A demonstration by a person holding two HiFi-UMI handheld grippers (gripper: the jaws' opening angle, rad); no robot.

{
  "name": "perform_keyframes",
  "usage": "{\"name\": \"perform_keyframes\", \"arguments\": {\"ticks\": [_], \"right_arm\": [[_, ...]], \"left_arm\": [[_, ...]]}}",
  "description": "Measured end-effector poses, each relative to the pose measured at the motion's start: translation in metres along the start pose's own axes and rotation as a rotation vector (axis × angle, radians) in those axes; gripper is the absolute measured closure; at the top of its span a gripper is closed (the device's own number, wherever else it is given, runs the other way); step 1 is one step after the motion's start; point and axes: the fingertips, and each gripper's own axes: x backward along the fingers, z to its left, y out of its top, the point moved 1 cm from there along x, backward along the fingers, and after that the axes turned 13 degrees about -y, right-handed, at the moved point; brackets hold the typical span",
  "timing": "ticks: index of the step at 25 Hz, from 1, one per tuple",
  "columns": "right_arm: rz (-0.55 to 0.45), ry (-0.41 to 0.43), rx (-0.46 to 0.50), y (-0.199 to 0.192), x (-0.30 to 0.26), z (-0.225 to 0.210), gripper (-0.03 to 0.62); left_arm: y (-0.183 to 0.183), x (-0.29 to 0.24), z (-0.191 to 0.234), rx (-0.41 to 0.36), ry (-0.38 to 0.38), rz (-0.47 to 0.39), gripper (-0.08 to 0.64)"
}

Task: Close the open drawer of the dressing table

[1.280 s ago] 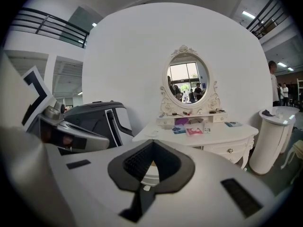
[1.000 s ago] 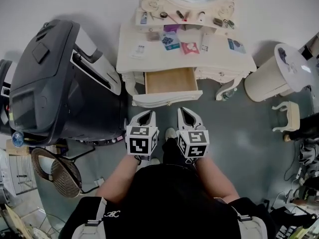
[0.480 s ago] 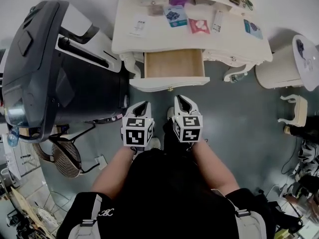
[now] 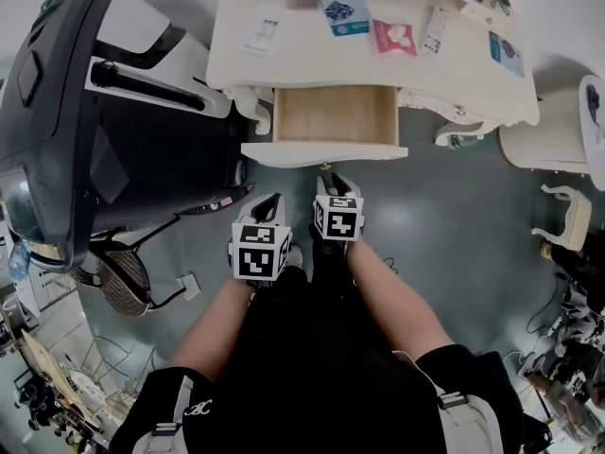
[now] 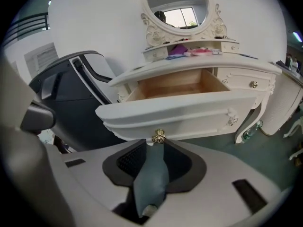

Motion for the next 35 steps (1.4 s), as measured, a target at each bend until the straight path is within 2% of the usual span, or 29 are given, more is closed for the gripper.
{"name": "perform_keyframes", "arguments": {"ticks": [4,14,20,24,33,35], "right_arm": [[0.042,-0.027,0.004,-0.002,-0.021,-0.002,0.491],[0.033,-0.038,0.019,0.019,-0.04,-0.007,0.491],[0.054,-0.024,0.084,0.04,-0.055,-0.01,0.494],[0.028,-0.036,0.131,0.056,-0.066,-0.013,0.499],[0.005,-0.054,0.108,0.09,-0.089,-0.014,0.513],[0.002,-0.061,0.11,0.094,-0.092,-0.013,0.539]], "left_arm": [[0.0,0.002,0.012,0.02,0.02,0.011,0.552],[0.017,-0.003,0.034,0.058,0.069,0.007,0.552],[0.041,-0.002,0.039,0.103,0.094,-0.036,0.552],[0.055,-0.002,0.04,0.135,0.105,-0.069,0.552],[0.059,0.003,0.055,0.169,0.125,-0.082,0.552],[0.056,0.005,0.058,0.175,0.129,-0.073,0.552]]}}
